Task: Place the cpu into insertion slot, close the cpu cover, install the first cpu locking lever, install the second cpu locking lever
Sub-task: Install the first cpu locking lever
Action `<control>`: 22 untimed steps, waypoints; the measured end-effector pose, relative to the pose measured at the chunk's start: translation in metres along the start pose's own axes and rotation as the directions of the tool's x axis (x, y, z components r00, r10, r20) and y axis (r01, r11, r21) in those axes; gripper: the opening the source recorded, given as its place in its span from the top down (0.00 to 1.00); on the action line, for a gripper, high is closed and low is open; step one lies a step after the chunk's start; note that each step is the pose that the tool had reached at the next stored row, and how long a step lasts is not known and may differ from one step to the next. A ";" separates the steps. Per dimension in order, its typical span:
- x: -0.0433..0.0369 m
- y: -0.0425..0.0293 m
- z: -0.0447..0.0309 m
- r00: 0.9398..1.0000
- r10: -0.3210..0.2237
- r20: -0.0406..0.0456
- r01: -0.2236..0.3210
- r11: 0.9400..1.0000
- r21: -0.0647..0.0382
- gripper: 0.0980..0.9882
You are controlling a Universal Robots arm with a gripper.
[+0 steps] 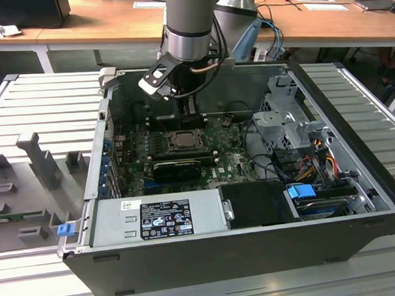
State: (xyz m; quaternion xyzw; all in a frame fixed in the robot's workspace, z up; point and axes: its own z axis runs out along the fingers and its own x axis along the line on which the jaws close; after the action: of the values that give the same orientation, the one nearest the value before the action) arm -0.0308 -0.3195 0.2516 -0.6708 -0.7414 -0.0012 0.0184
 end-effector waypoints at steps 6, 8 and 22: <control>0.0006 -0.0005 -0.0213 1.000 0.000 0.000 0.000 1.000 0.000 0.99; 0.0008 -0.0006 -0.0281 1.000 0.000 0.000 0.000 1.000 0.000 0.99; 0.0013 -0.0010 -0.0446 0.978 -0.208 0.004 0.208 0.978 0.006 0.99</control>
State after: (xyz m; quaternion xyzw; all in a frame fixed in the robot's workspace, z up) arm -0.0308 -0.3195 0.2962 -0.5895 -0.8076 0.0006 0.0184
